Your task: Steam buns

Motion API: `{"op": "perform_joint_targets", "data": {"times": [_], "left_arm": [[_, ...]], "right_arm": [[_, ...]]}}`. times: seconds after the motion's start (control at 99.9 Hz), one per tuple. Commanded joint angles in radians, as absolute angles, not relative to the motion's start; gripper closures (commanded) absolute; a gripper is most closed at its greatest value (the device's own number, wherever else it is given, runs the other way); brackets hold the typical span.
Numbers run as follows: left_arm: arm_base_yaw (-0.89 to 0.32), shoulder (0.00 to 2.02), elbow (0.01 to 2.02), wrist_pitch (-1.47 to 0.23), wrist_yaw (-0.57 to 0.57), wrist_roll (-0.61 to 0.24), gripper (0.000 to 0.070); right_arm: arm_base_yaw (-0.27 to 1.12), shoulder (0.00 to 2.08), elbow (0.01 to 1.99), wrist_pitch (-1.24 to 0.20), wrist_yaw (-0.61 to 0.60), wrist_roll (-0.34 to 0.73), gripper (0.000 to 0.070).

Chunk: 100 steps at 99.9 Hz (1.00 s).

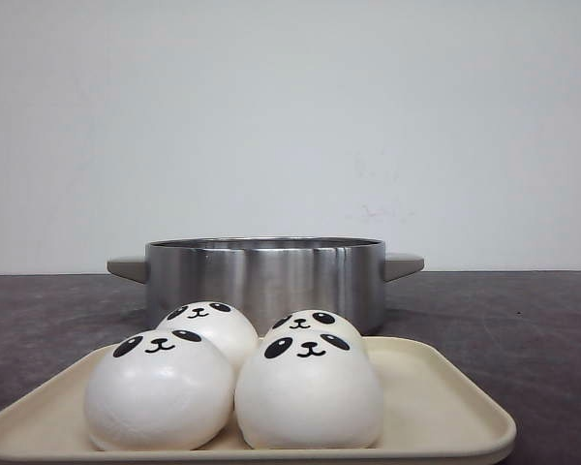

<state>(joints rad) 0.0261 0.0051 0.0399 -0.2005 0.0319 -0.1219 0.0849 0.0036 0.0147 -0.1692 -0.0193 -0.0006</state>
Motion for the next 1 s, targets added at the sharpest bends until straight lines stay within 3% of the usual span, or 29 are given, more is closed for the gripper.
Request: {"op": "perform_joint_targets", "data": {"times": [0.0, 0.991], "left_arm": [[0.028, 0.003, 0.023, -0.209, 0.034, -0.118, 0.0683], [0.028, 0.003, 0.023, -0.209, 0.034, -0.118, 0.0683]], "right_arm": [[0.086, 0.004, 0.012, -0.158, -0.019, -0.007, 0.0688], [0.086, 0.004, 0.012, -0.158, -0.019, -0.007, 0.0688]]}}
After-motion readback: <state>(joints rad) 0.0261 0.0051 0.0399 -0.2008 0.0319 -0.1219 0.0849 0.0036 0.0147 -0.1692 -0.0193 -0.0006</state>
